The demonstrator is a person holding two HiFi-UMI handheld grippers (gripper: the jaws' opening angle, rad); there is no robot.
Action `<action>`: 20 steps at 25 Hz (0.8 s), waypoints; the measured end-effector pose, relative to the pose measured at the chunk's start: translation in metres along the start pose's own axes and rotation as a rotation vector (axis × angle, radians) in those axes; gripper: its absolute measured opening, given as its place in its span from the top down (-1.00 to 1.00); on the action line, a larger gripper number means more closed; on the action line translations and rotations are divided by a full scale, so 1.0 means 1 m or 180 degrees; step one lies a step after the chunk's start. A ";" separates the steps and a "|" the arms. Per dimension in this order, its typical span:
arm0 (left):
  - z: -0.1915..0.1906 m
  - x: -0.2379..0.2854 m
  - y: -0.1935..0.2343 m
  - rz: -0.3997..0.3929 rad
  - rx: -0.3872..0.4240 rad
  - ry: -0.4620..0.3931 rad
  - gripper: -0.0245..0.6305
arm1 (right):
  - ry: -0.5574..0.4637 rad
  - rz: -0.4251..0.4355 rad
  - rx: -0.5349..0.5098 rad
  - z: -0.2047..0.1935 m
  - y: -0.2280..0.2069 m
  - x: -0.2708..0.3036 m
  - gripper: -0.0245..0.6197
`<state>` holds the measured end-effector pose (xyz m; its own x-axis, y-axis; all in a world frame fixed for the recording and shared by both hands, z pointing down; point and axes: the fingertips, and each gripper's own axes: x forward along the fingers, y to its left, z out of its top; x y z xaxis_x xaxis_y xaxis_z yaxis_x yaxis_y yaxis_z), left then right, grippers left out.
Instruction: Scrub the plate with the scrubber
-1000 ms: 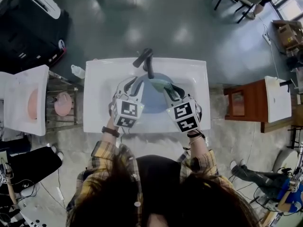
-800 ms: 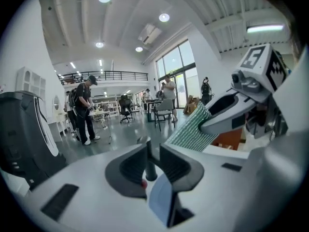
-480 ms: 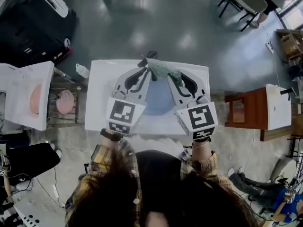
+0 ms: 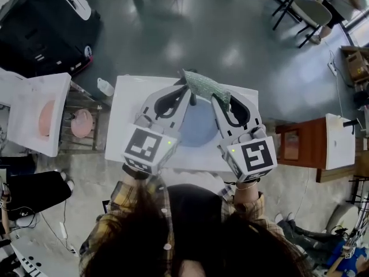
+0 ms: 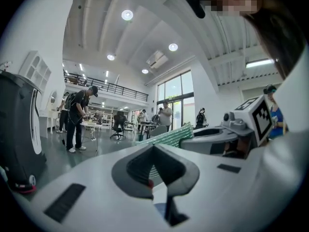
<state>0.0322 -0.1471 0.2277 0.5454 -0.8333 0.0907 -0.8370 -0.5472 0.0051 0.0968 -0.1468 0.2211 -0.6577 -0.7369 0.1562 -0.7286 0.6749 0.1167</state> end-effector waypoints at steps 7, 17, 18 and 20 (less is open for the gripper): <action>-0.010 -0.002 0.008 -0.0001 -0.0062 0.0057 0.88 | 0.0040 0.0091 0.0014 -0.001 0.008 0.009 0.62; -0.019 -0.007 0.029 0.0030 -0.0010 0.0126 0.88 | 0.0064 0.0169 -0.0020 -0.002 0.023 0.031 0.62; -0.019 -0.007 0.029 0.0035 0.0000 0.0136 0.88 | 0.0060 0.0170 -0.0017 -0.002 0.023 0.031 0.62; -0.020 -0.005 0.029 0.0035 0.0012 0.0151 0.88 | 0.0063 0.0164 -0.0008 -0.003 0.022 0.032 0.62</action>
<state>0.0045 -0.1572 0.2476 0.5333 -0.8346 0.1379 -0.8426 -0.5385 0.0000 0.0603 -0.1548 0.2316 -0.6903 -0.7004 0.1814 -0.6934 0.7120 0.1104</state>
